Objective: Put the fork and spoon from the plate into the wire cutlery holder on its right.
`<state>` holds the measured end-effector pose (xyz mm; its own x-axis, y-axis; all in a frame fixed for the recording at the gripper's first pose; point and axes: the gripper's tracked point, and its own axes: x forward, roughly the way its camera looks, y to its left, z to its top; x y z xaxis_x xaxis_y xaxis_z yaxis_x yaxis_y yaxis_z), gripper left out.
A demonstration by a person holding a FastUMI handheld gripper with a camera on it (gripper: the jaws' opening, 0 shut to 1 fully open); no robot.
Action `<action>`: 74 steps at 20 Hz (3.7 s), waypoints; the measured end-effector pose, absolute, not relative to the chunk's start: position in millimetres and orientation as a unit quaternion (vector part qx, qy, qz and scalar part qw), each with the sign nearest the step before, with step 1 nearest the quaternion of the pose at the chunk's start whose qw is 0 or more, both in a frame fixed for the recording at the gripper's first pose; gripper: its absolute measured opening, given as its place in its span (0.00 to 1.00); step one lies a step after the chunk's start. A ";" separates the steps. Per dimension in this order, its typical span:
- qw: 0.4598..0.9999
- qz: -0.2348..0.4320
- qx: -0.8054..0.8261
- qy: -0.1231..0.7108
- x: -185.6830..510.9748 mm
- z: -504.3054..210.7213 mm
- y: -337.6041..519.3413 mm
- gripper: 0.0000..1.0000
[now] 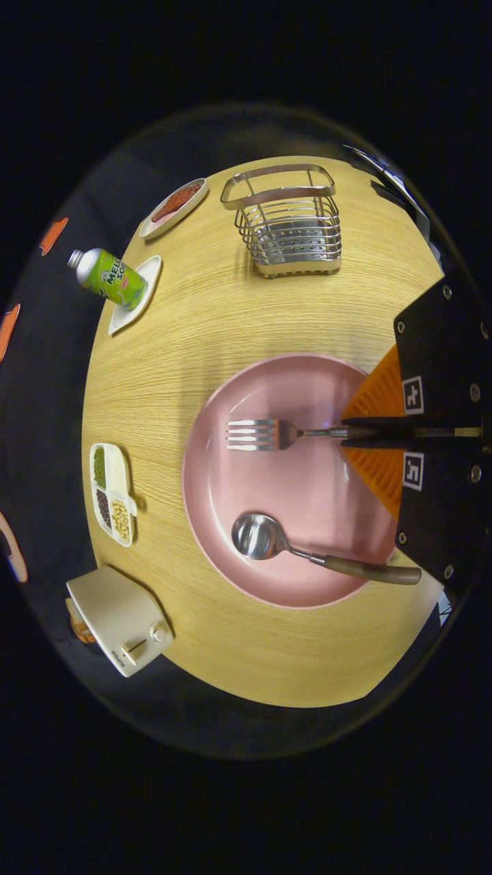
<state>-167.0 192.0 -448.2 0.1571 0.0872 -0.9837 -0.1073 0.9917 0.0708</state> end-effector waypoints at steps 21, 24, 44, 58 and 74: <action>0.811 0.011 0.007 0.585 -144.2 -322.9 30.3 0.06; 0.800 0.018 -0.024 0.599 -142.9 -327.7 0.0 0.06; 0.649 0.130 -0.072 0.746 -148.0 -395.8 -36.4 0.08; 0.760 0.112 -0.006 0.641 -98.2 -375.7 -1.4 0.31; 0.757 0.137 0.075 0.635 -141.6 -353.5 142.7 0.97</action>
<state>-141.6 142.7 -353.5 0.1564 0.3025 -0.9402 -0.1111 0.9513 0.2876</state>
